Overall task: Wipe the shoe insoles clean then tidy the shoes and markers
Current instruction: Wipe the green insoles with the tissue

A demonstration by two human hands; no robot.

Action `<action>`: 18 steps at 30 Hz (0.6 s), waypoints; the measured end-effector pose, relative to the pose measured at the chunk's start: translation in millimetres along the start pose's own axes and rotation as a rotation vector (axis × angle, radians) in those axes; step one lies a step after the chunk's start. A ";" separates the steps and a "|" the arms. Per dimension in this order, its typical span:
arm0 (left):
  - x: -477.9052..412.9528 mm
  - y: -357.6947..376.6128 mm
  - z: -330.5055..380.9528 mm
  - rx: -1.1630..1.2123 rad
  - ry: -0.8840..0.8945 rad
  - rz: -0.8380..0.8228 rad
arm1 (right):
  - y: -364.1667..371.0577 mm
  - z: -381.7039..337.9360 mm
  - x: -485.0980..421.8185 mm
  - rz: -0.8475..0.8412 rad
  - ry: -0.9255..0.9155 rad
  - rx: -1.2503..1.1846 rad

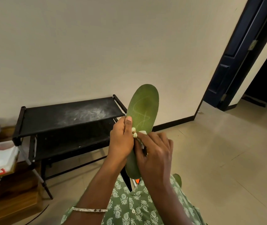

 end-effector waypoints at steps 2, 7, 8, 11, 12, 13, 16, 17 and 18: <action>0.0 0.6 -0.1 0.001 0.009 -0.012 | -1.9 4.5 -2.8 0.000 0.016 0.024; 3.5 8.1 6.1 -0.042 0.035 -0.049 | -5.6 22.9 -23.1 0.002 0.114 0.042; 4.3 9.4 6.0 -0.048 0.037 -0.049 | -5.2 25.6 -25.2 0.000 0.126 0.039; 4.2 9.3 3.2 -0.044 0.019 -0.056 | -1.7 25.3 -21.5 -0.013 0.123 0.015; 3.6 8.8 2.4 -0.037 0.008 -0.058 | -0.8 21.7 -17.6 -0.014 0.110 0.005; 2.8 8.3 2.1 -0.031 -0.001 -0.056 | 0.2 17.1 -13.0 -0.011 0.094 -0.005; 0.7 4.9 -0.2 -0.029 -0.015 -0.033 | 3.0 4.8 0.5 -0.003 0.034 -0.018; 0.2 4.0 -0.9 -0.026 -0.017 -0.029 | 3.1 3.9 1.7 -0.004 0.027 -0.010; 0.2 3.7 -1.1 -0.021 -0.013 -0.031 | 2.5 5.8 0.6 -0.005 0.030 0.004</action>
Point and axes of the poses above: each hand's wrist, its own x-axis away from the middle knuckle, its own y-axis out of the palm, z = x × y, the point moved 5 cm from there along -x, towards the middle knuckle, and after that the axes turned 9 degrees about -z, right-handed, at the moved point
